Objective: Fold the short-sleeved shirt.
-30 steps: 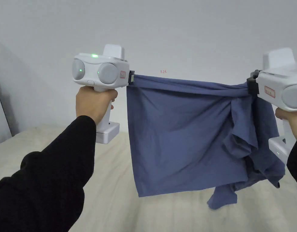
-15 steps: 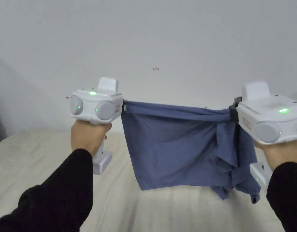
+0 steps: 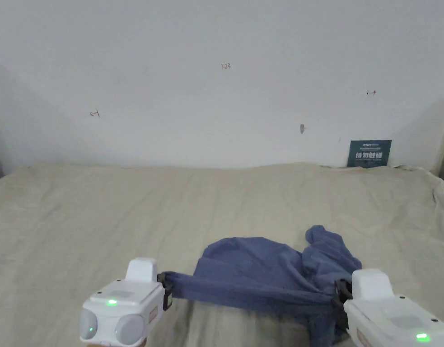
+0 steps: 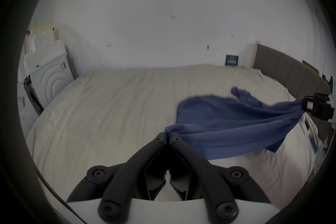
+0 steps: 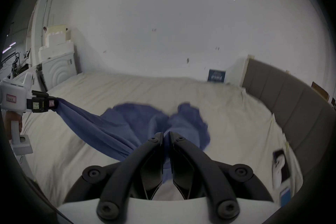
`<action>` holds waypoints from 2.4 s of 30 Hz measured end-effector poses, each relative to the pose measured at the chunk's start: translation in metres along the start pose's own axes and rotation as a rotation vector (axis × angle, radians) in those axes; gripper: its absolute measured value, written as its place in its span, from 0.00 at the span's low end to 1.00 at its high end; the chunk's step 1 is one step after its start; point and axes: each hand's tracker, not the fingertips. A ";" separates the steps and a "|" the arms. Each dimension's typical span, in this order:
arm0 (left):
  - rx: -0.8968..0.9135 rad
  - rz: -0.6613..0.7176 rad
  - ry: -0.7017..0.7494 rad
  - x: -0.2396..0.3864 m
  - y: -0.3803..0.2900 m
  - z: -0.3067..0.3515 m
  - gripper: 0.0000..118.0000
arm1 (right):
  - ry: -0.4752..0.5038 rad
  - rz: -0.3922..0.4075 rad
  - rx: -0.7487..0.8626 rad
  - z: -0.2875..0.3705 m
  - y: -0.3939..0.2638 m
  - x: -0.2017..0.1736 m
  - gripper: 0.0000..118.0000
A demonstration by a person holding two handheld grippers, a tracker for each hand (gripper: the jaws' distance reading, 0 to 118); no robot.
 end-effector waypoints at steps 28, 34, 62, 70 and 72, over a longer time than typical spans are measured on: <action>-0.358 0.105 0.071 -0.019 -0.226 0.120 0.00 | 0.068 -0.212 -0.328 0.113 -0.197 -0.062 0.04; -0.380 0.103 0.096 -0.013 -0.218 0.119 0.16 | 0.069 -0.230 -0.384 0.109 -0.190 -0.059 0.28; 0.263 0.153 -0.086 0.053 -0.048 0.228 0.00 | -0.092 -0.072 0.244 0.239 -0.032 0.014 0.00; 0.191 0.167 -0.134 0.054 -0.033 0.200 0.00 | -0.093 -0.096 0.221 0.227 -0.035 0.009 0.00; 0.160 0.169 -0.147 0.052 -0.024 0.182 0.00 | -0.097 -0.096 0.214 0.220 -0.033 0.010 0.00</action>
